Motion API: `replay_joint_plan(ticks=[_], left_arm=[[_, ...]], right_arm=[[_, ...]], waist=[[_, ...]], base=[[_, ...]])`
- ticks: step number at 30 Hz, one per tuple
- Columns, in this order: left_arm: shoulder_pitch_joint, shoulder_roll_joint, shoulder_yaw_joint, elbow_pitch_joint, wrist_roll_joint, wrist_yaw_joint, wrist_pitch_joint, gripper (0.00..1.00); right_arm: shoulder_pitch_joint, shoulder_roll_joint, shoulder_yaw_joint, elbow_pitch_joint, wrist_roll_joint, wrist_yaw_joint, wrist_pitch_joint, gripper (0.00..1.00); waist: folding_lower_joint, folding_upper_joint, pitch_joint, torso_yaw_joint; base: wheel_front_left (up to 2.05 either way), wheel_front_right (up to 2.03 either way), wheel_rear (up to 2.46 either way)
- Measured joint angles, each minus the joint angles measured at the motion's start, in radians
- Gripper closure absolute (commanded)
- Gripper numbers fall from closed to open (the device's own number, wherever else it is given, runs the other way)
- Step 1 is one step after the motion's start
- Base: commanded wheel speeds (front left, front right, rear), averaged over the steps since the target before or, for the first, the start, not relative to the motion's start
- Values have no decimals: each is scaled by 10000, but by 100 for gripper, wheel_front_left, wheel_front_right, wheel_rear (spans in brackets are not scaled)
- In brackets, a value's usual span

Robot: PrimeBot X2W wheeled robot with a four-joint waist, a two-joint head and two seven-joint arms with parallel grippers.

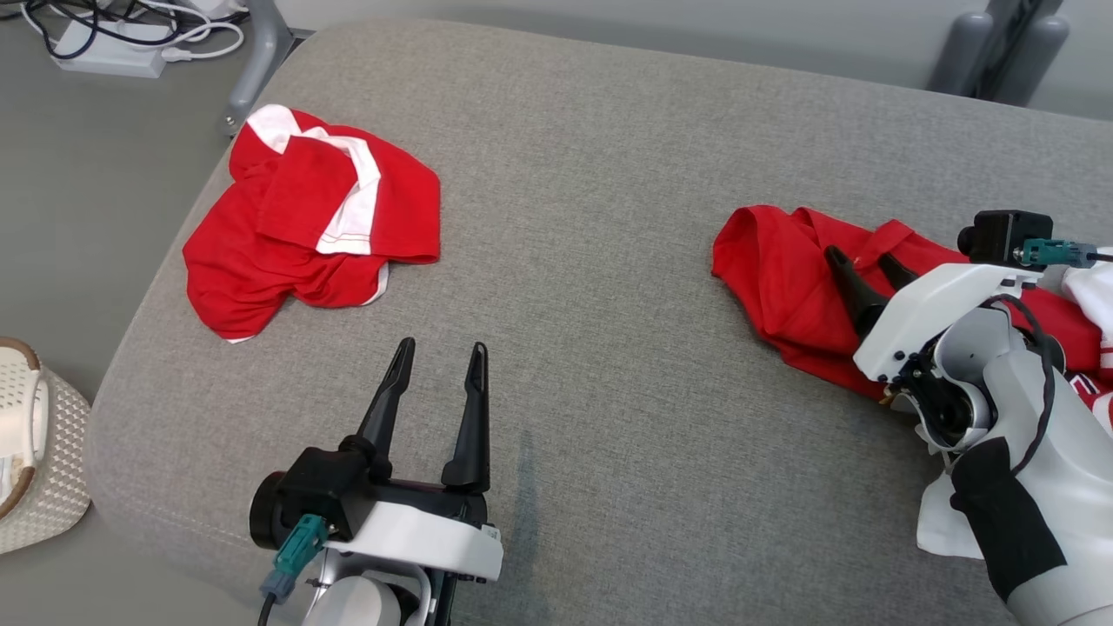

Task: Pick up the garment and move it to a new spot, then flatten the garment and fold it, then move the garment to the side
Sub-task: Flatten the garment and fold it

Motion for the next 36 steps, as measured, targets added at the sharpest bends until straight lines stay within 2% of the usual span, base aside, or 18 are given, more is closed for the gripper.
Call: replay_joint_plan(ticks=[4,5,6,11,18,23,29,33,34,35,36], left_arm=[[-10,0,-88,-10,-44,38,0,0],[-12,-2,-102,-21,-48,42,0,0],[-19,-2,-134,-44,-69,73,-2,0],[-24,0,-198,-59,-150,102,0,0],[-92,-2,-399,-125,-397,167,0,0],[-168,-4,-598,-198,-571,171,0,0],[-296,4,-828,-318,-777,249,0,0],[-379,0,-907,-437,-888,351,-2,0],[-399,-6,-930,-458,-918,383,0,0],[-406,-6,-945,-470,-918,391,0,0],[-410,0,-965,-468,-918,391,0,0]], right_arm=[[-207,-56,40,593,0,0,174,0],[-253,-71,56,706,10,0,245,58],[-371,-109,125,826,-8,0,215,100],[-794,-299,119,853,-54,0,-257,100],[-1978,-1001,54,786,-268,-2,-286,100],[-3340,-1607,-21,872,-840,-2,-454,100],[-5093,-2188,-654,1939,-2088,0,-1375,100],[-5807,-2050,-1016,2846,-2784,-2,-1829,100],[-5858,-1977,-974,3024,-2945,-2,-1848,79],[-5879,-1914,-911,3202,-3181,0,-1967,0],[-5891,-1850,-853,3398,-3315,0,-1964,0]], waist=[[0,0,83,218],[0,0,94,256],[0,0,120,317],[0,0,207,447],[0,0,364,776],[0,0,619,1063],[0,0,1026,1444],[0,0,1337,1587],[0,0,1397,1618],[0,0,1443,1644],[0,0,1475,1667]], base=[[0,0,0],[0,0,0],[0,0,0],[0,0,0],[0,0,0],[0,0,0],[0,0,0],[0,0,0],[0,0,0],[0,0,0],[0,0,0]])
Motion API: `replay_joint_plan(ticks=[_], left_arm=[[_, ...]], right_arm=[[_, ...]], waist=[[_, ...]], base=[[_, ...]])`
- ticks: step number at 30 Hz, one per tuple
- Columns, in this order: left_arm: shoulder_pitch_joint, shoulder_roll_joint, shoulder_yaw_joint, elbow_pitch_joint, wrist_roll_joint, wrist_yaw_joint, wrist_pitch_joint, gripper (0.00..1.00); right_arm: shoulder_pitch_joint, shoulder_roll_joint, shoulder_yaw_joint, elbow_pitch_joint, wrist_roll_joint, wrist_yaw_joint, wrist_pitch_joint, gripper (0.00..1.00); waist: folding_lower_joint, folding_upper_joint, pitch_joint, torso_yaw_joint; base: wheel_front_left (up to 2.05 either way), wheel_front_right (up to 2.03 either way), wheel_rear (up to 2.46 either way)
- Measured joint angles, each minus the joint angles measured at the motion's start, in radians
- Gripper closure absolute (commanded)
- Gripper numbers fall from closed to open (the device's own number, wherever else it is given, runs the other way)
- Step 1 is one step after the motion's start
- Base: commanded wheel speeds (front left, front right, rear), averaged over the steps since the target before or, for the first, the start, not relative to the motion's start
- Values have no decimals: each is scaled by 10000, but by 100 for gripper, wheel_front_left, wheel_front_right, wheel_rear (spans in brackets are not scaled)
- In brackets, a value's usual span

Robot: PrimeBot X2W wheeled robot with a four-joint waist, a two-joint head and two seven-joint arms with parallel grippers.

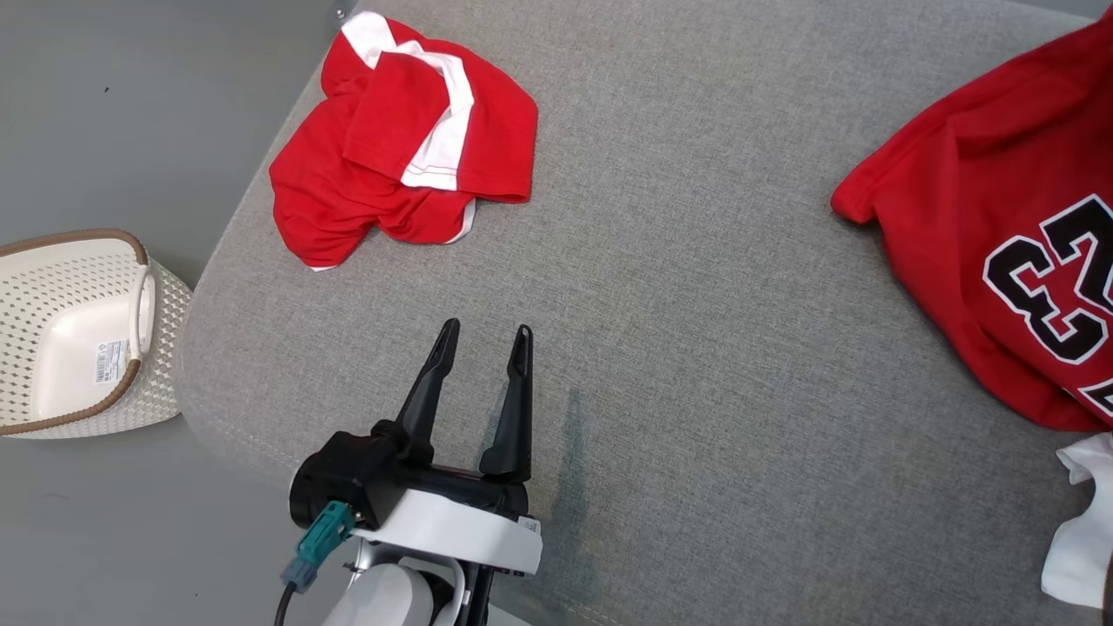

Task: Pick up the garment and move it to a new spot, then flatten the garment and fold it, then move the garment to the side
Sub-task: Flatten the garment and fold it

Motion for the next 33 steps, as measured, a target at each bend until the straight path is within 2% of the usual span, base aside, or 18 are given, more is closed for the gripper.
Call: replay_joint_plan(ticks=[2,6,10,14,20,24,27,33], left_arm=[[-52,-4,-67,73,-19,-2,0,0],[-103,0,10,186,111,-29,0,0],[-143,-10,326,282,424,-90,0,0],[-134,-10,982,384,773,-182,0,0],[7,-10,1747,481,1174,-368,-2,0],[226,0,2207,481,1235,-443,0,0],[419,-12,2497,479,1269,-489,0,0],[864,-8,2857,481,1210,-529,-2,0]], right_arm=[[91,211,113,510,-155,0,98,0],[425,520,500,696,-345,2,79,0],[830,878,782,648,-190,0,-238,0],[1528,1440,1300,-6,596,2,-554,0],[2807,1358,1962,-1476,1749,0,-832,0],[3982,1026,2240,-2642,2280,2,-1137,0],[5368,734,2031,-3751,2640,0,-1442,0],[7752,926,1287,-5434,2928,0,-1747,0]], waist=[[0,0,-30,16],[0,0,-211,-155],[0,0,-454,-596],[0,0,-867,-1343],[0,1,-1425,-2421],[0,0,-1815,-3110],[0,0,-2185,-3719],[0,1,-2758,-4401]], base=[[0,0,0],[0,0,0],[0,0,0],[0,0,0],[0,0,0],[0,0,0],[0,0,0],[0,0,0]])
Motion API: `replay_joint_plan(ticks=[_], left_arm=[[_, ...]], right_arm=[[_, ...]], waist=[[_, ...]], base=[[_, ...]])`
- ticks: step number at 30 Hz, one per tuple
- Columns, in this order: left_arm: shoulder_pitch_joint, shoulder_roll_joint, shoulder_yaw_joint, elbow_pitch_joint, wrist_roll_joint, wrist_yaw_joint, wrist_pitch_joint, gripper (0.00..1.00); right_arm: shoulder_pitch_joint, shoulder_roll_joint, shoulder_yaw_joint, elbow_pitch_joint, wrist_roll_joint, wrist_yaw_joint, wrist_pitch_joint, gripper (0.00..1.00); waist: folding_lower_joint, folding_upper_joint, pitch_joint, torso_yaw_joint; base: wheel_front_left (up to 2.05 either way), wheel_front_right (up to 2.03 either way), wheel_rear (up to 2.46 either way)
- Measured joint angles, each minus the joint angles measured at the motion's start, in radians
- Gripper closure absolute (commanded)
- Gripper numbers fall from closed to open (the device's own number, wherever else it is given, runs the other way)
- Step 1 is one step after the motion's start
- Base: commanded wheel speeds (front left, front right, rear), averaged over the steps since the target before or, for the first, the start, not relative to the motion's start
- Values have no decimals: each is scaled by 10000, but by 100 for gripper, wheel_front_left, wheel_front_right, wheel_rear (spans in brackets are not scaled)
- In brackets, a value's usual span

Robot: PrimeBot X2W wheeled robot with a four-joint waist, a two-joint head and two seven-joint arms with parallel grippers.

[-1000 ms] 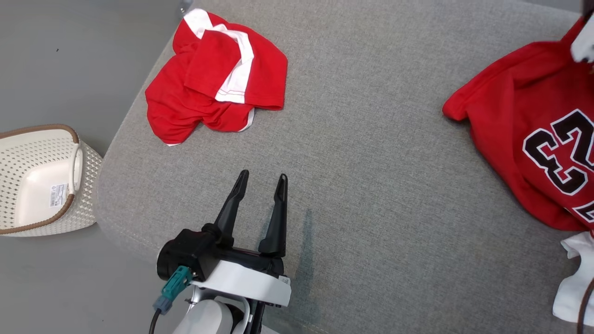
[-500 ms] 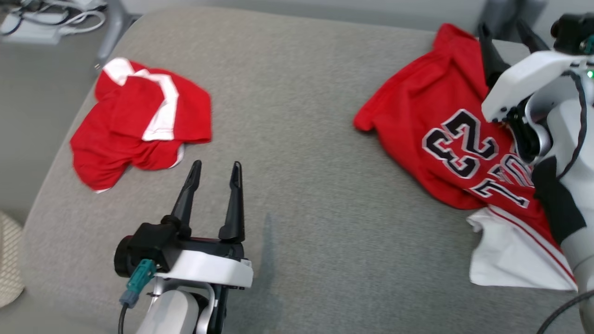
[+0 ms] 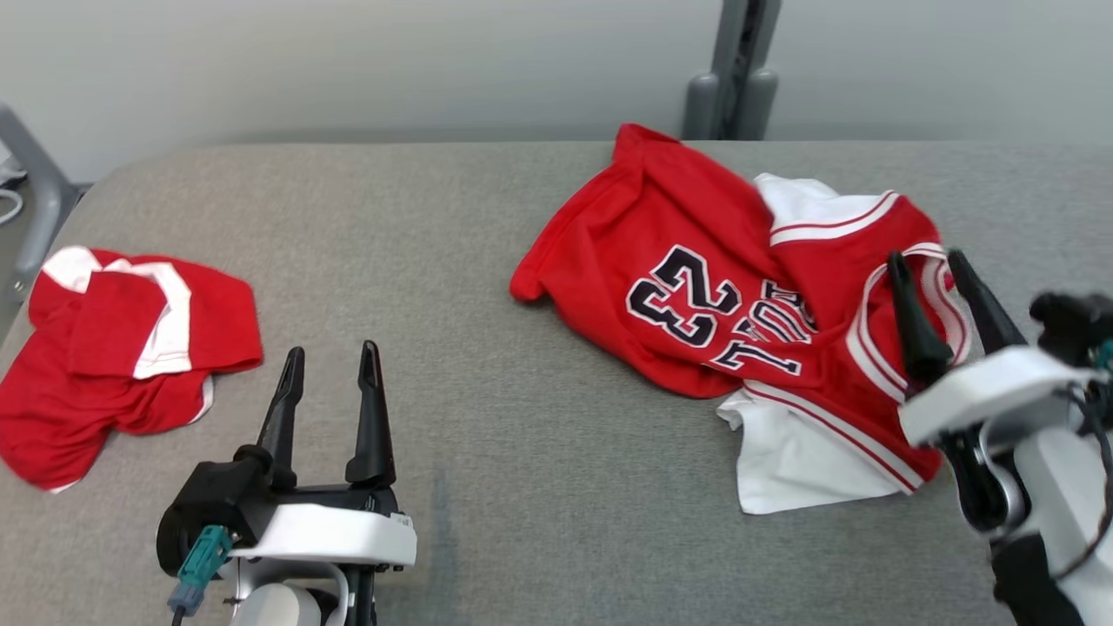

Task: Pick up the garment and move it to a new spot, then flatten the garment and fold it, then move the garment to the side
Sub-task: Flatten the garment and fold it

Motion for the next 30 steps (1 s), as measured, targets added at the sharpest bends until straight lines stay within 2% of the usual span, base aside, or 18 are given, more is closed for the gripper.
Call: replay_joint_plan(ticks=[4,8,12,17,23,30], left_arm=[[115,-2,36,27,13,-61,0,0],[222,2,-21,111,58,-113,0,0],[321,2,-90,159,92,-134,0,0],[322,4,-201,163,92,-134,0,0],[311,2,-339,190,90,-157,0,0],[196,0,-508,267,44,-190,0,0]], right_arm=[[1453,176,-819,-838,-399,0,-82,0],[2594,790,-1603,-1448,-943,0,-123,0],[2868,1047,-1804,-1649,-1319,0,-127,0],[2950,1241,-2046,-1889,-1576,0,-48,0],[2877,1185,-2052,-1981,-1802,0,395,0],[2024,842,-1657,-965,-1896,0,1810,0]], waist=[[0,0,-252,-339],[0,0,-424,-539],[0,0,-470,-578],[0,0,-450,-526],[0,0,-321,-354],[0,0,-67,61]], base=[[0,0,0],[0,0,0],[0,0,0],[0,0,0],[0,0,0],[0,0,0]])
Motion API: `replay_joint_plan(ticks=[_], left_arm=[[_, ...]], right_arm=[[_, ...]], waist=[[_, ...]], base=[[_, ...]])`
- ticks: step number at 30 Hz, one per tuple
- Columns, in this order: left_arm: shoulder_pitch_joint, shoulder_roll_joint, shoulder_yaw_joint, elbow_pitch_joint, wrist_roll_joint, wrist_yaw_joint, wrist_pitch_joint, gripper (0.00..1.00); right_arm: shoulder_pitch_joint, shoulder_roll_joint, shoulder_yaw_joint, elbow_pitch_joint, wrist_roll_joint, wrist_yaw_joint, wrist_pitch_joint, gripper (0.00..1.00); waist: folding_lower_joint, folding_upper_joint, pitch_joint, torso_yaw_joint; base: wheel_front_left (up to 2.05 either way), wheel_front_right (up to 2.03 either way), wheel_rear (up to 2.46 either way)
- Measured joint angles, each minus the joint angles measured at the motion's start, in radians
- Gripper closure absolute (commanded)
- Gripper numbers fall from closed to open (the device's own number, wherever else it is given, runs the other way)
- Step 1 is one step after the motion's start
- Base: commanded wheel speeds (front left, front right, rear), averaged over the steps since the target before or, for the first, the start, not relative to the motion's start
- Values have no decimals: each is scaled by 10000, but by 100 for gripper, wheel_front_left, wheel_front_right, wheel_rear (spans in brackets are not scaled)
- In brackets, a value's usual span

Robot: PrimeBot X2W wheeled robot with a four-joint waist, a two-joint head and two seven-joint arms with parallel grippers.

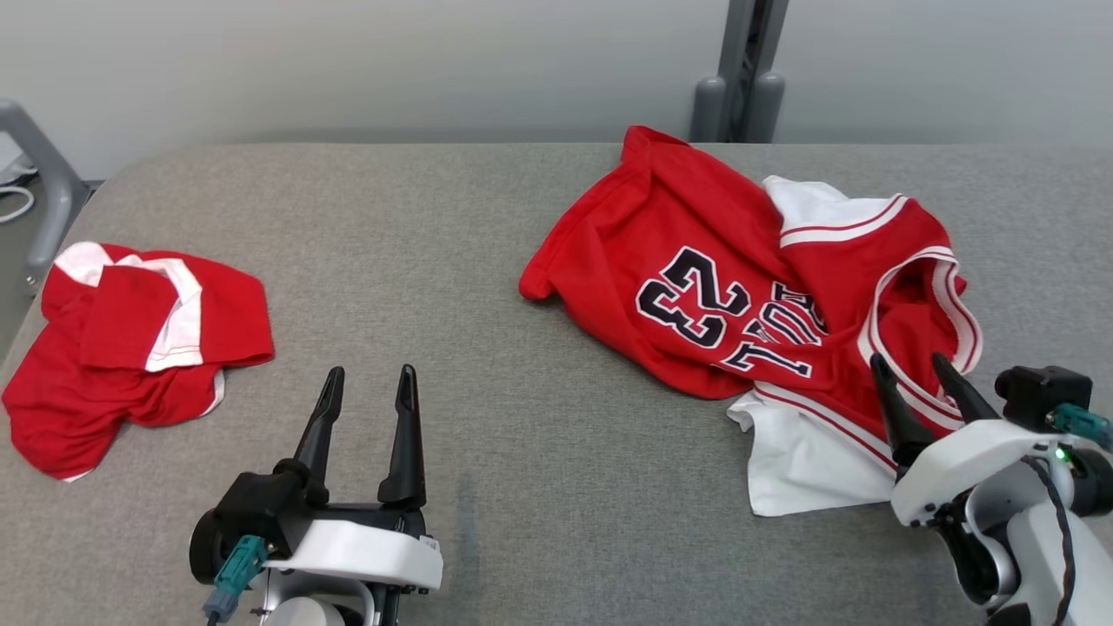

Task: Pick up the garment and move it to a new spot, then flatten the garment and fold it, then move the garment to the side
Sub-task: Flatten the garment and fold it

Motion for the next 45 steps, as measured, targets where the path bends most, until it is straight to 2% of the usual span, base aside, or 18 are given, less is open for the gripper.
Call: replay_joint_plan(ticks=[5,10,11,12,13,18,25,32,39,40,41,42,45], left_arm=[[-133,2,-140,2,-63,12,0,0],[-192,2,-217,6,-132,19,0,0],[-202,4,-236,12,-134,23,0,0],[-206,2,-240,21,-138,29,0,0],[-206,4,-240,29,-140,31,0,0],[-221,4,-203,42,-142,54,0,0],[-299,4,-205,31,-123,104,0,0],[-360,2,-301,0,-109,96,0,0],[-543,2,-313,10,-50,54,0,0],[-545,4,-303,13,-33,40,0,0],[-548,4,-299,25,-19,36,0,0],[-548,4,-291,35,-13,12,0,0],[-550,2,-261,54,10,10,0,0]], right_arm=[[-593,-525,263,692,-102,0,408,0],[-1003,-706,412,1383,36,0,807,0],[-1042,-706,497,1492,180,0,966,5],[-1061,-669,581,1578,462,0,1198,95],[-1061,-652,708,1609,623,0,1246,100],[-1130,-978,853,1668,715,0,1049,100],[-1400,-1371,249,1655,734,2,573,100],[-2152,-2364,-930,1758,-31,2,504,100],[-2709,-2729,-1045,2516,-675,2,988,100],[-2798,-2738,-1057,2696,-757,2,988,81],[-2867,-2786,-1068,2832,-966,2,920,24],[-2960,-2815,-1156,3037,-1166,2,828,0],[-3174,-2546,-1511,3377,-1407,-2,349,0]], waist=[[0,0,219,357],[0,0,464,696],[1,0,504,758],[0,0,535,811],[0,0,557,854],[0,0,584,900],[0,0,513,680],[0,0,661,453],[0,0,898,463],[0,0,924,459],[0,0,947,454],[0,0,960,443],[0,0,930,383]], base=[[0,0,0],[0,0,0],[0,0,0],[0,0,0],[0,0,0],[0,0,0],[0,0,0],[0,0,0],[0,0,0],[0,0,0],[0,0,0],[0,0,0],[0,0,0]])
